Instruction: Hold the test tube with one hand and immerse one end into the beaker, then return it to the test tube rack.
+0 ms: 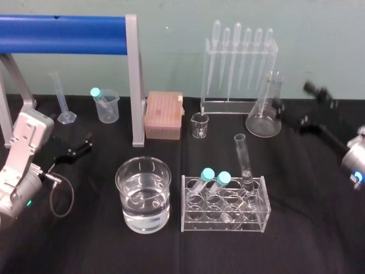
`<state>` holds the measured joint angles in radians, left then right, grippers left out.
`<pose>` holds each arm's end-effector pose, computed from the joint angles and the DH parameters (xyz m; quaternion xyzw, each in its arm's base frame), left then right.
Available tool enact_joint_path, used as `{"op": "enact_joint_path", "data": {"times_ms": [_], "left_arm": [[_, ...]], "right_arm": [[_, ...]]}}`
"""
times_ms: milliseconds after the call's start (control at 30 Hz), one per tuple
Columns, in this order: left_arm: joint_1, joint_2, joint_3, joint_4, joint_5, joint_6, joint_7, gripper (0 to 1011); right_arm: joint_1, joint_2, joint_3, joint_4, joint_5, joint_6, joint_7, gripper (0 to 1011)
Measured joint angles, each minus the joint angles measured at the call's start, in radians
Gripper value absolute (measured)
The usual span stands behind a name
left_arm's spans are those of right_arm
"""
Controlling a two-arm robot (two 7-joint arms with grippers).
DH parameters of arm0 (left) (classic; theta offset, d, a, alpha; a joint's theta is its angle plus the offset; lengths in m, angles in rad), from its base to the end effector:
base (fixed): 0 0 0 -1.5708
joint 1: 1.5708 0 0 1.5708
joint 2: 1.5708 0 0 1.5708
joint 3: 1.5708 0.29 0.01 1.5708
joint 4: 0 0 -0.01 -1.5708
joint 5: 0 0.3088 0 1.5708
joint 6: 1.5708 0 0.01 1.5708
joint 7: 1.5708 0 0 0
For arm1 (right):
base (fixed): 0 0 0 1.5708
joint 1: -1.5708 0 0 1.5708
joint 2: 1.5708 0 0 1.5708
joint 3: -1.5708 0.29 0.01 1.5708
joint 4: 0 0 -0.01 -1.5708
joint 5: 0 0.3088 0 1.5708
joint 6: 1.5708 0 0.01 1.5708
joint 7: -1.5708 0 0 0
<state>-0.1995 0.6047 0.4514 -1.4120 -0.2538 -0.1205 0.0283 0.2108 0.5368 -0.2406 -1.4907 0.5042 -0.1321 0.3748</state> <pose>0.3581 0.0827 -0.3023 0.1415 -0.1325 0.5799 0.7913 0.3773 -0.0994 -0.2447 0.0230 -0.0769 -0.4903 0.8679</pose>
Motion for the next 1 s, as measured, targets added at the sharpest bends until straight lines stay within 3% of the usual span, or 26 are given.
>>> {"op": "enact_joint_path", "data": {"times_ms": [100, 300, 1000], "left_arm": [[0.0, 0.0, 0.0, 0.0, 0.0, 0.0, 0.0, 1000], [0.0, 0.0, 0.0, 0.0, 0.0, 0.0, 0.0, 1000], [0.0, 0.0, 0.0, 0.0, 0.0, 0.0, 0.0, 1000]], "right_arm": [[-0.013, -0.025, -0.005, 0.062, 0.018, 0.032, 0.009, 1000], [-0.015, -0.045, -0.018, 0.111, 0.033, 0.06, 0.056, 1000], [-0.016, -0.043, -0.013, 0.101, 0.03, 0.054, 0.044, 1000]]}}
